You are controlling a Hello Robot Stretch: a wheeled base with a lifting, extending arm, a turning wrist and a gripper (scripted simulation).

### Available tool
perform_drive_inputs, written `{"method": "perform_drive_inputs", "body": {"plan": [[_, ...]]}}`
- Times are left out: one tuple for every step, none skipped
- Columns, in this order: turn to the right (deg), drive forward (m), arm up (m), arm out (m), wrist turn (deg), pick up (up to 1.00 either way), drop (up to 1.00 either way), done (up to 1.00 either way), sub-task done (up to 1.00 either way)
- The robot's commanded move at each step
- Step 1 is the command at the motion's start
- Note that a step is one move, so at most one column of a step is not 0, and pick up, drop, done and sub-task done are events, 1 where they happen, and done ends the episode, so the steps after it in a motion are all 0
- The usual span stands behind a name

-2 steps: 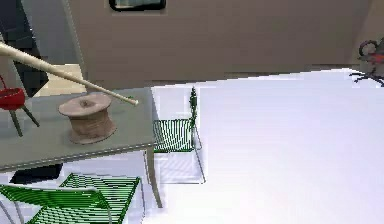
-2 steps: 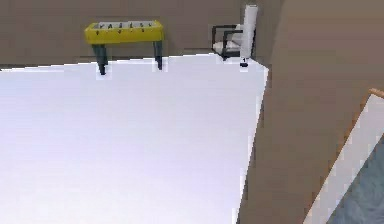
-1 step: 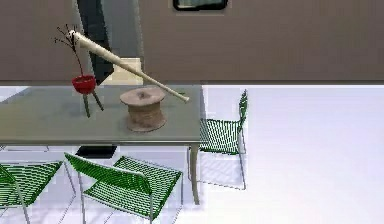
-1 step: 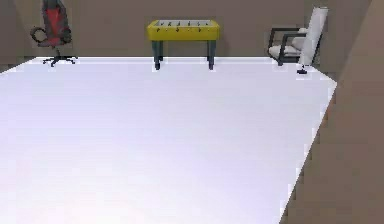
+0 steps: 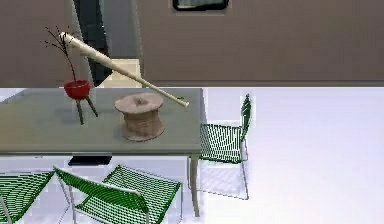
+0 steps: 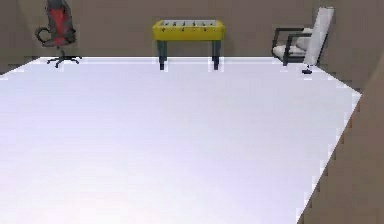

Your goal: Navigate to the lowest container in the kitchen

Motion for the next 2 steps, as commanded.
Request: {"method": "perform_drive_inputs", "body": {"plan": [[39.0,0.00,0.00,0.00,0.0,0.00,0.00,0.00,0.00],[0.0,1.00,0.00,0.00,0.0,0.00,0.00,0.00,0.00]]}}
